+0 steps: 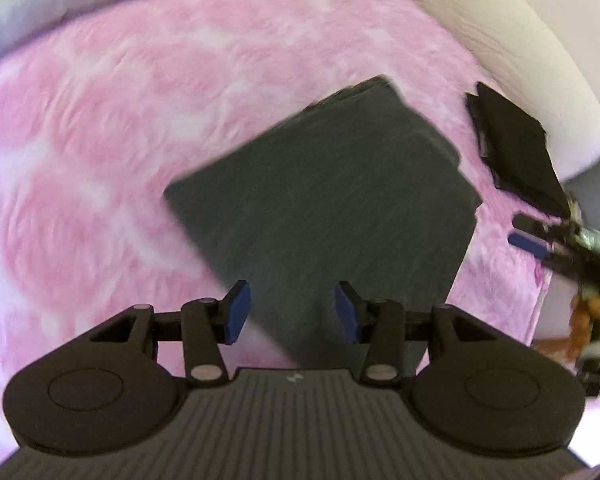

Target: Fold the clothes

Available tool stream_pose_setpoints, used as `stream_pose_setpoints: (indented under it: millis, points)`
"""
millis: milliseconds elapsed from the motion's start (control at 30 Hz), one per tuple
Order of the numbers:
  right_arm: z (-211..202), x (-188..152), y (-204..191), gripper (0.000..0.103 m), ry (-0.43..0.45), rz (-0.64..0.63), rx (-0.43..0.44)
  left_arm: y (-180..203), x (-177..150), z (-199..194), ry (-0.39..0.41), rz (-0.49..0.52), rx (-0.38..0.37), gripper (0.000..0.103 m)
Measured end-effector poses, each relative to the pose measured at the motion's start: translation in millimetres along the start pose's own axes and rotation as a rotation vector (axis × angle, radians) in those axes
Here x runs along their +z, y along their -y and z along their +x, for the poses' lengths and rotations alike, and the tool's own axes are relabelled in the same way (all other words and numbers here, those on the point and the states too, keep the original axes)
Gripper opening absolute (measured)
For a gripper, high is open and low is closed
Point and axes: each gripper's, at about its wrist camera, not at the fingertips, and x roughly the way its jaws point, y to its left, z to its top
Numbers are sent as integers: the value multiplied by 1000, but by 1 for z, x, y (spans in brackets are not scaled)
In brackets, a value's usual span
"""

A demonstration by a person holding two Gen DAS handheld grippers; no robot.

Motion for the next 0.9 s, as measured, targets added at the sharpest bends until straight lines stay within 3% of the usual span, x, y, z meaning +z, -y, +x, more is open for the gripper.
stream_pose_setpoints:
  millis: [200, 300, 367, 467, 600, 700, 800, 900]
  points:
    - [62, 34, 15, 62, -94, -102, -45, 47, 71, 39, 49, 241, 33, 44]
    - [90, 40, 34, 61, -185, -48, 21, 69, 107, 80, 44, 355, 61, 45]
    - [92, 41, 40, 30, -220, -47, 49, 76, 128, 111, 7, 402, 38, 45]
    - [84, 45, 45, 22, -255, -42, 86, 82, 152, 150, -45, 460, -19, 43]
    - [83, 48, 59, 21, -293, 12, 135, 82, 160, 167, -125, 446, -73, 37]
    - [86, 48, 73, 21, -323, 90, 171, 82, 165, 180, -186, 432, -113, 15]
    - [81, 61, 58, 13, -349, -1, 175, 85, 168, 145, -120, 397, -125, 8]
    - [64, 85, 41, 13, -301, -48, 236, 86, 177, 110, -26, 384, -119, 9]
